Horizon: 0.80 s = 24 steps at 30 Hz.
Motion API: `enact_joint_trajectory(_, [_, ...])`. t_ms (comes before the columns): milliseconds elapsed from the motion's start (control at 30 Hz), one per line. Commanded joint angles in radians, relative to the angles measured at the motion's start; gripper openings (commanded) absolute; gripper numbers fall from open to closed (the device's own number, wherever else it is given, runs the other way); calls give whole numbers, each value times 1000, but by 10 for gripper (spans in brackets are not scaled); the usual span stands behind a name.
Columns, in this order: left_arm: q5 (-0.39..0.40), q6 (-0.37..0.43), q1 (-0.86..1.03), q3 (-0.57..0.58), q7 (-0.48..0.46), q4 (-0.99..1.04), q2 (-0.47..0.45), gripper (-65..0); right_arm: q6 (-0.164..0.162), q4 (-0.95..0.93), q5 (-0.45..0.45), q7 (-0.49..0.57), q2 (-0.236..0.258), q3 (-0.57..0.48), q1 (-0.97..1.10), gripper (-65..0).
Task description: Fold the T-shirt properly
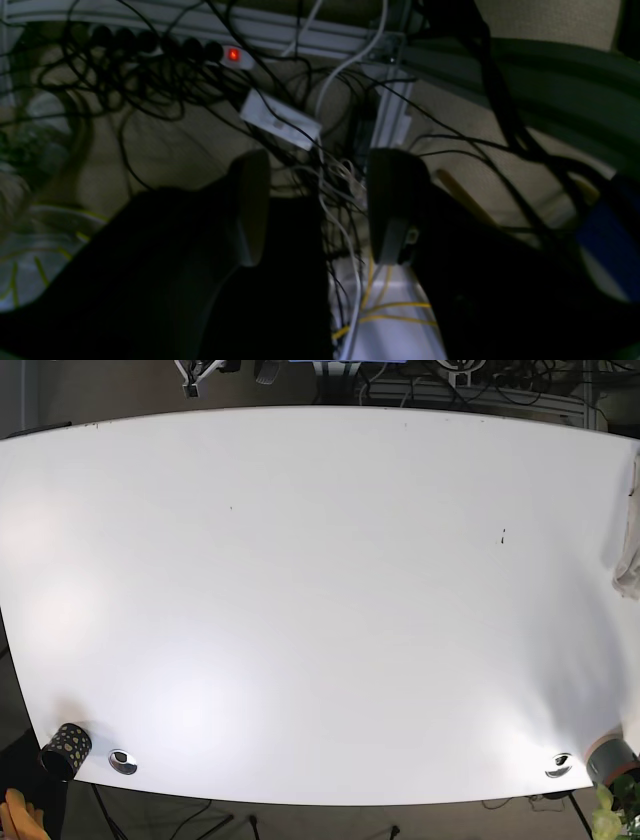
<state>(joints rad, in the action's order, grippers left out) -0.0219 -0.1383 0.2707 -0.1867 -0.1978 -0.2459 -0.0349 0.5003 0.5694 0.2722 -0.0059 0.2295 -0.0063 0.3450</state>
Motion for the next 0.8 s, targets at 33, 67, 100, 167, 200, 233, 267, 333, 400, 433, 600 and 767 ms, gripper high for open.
enact_joint_trajectory(33, [1,-1,-40,2,-7,86,0,-367,16,-53,-32,8,-8,2,-39,-591])
enact_joint_trajectory(67, [1,-1,-52,2,-6,102,0,-367,16,-64,-58,8,-17,2,-50,-591])
enact_joint_trajectory(100, [1,-1,-75,3,-6,125,2,-367,16,-78,-95,8,-32,2,-65,-591])
enact_joint_trajectory(167, [1,1,-113,3,-6,167,2,-367,16,-88,-166,8,-54,7,-87,-591])
enact_joint_trajectory(200, [0,7,-130,3,-6,188,2,-367,16,-88,-192,8,-61,7,-91,-591])
enact_joint_trajectory(233, [0,30,-149,11,-2,216,2,-365,14,-90,-221,8,-71,9,-96,-591])
enact_joint_trajectory(267, [0,55,-161,25,11,230,2,-365,8,-90,-241,8,-78,9,-97,-591])
enact_joint_trajectory(333, [0,105,-179,69,42,242,0,-365,-32,-90,-270,8,-89,9,-99,-591])
enact_joint_trajectory(400, [3,128,-187,114,62,233,2,-365,-85,-91,-290,8,-98,9,-113,-591])
enact_joint_trajectory(433, [7,130,-189,131,67,228,2,-365,-113,-93,-301,8,-101,9,-120,-591])
enact_joint_trajectory(600, [6,130,-181,151,68,178,3,-365,-142,-93,-322,8,-107,6,-131,-591])
enact_joint_trajectory(767, [9,122,-93,148,65,32,3,-369,-142,-91,-316,10,-101,9,-108,-593])
